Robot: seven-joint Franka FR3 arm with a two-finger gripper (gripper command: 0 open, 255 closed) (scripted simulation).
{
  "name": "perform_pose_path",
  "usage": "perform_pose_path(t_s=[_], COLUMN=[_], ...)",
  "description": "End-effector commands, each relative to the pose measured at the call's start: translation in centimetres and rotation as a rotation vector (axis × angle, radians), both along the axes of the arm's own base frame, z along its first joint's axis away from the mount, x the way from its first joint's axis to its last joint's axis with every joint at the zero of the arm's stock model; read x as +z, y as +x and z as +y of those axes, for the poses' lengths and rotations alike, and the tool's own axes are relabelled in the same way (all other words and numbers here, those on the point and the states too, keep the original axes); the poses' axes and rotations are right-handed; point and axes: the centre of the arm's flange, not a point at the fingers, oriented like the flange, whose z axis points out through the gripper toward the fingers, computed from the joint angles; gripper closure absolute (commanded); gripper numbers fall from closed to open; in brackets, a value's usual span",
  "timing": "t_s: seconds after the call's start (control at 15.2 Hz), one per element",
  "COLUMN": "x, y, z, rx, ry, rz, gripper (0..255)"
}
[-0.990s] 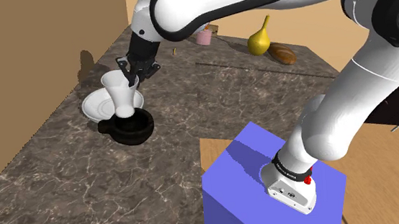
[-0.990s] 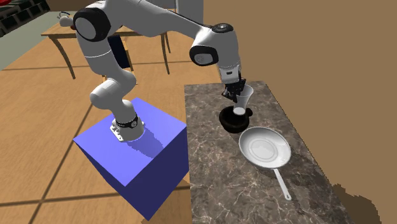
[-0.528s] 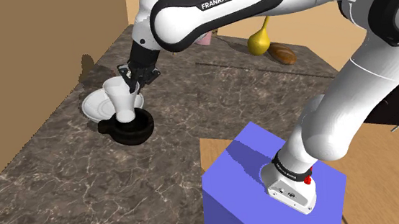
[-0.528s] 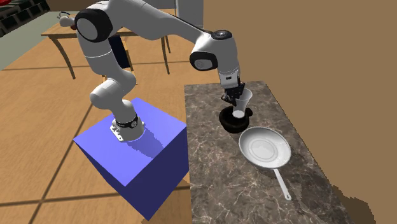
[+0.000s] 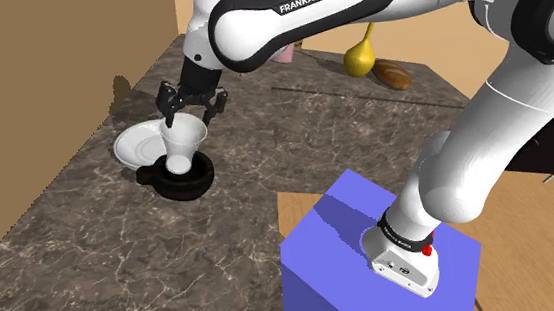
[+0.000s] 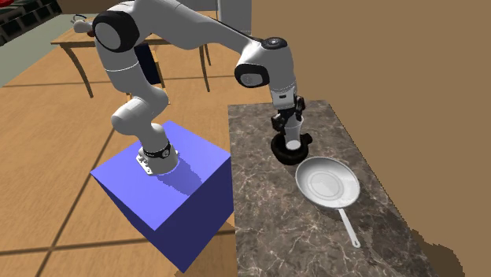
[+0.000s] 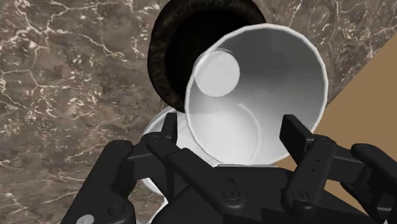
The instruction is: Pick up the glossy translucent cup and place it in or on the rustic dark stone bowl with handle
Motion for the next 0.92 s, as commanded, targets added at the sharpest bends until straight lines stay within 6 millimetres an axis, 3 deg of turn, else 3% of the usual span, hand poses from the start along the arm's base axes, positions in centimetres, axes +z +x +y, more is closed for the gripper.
perform_pose_path(t_s=[0.0,0.07,0.33,0.86], x=[0.0,0.0,4.8,4.8], y=[0.0,0.0,-1.0,-1.0], z=[0.0,0.0,-1.1,-1.1], rx=[0.0,0.0,0.0,0.0], ry=[0.0,0.0,0.0,0.0], rz=[0.0,0.0,0.0,0.0], gripper=[0,0,0,0])
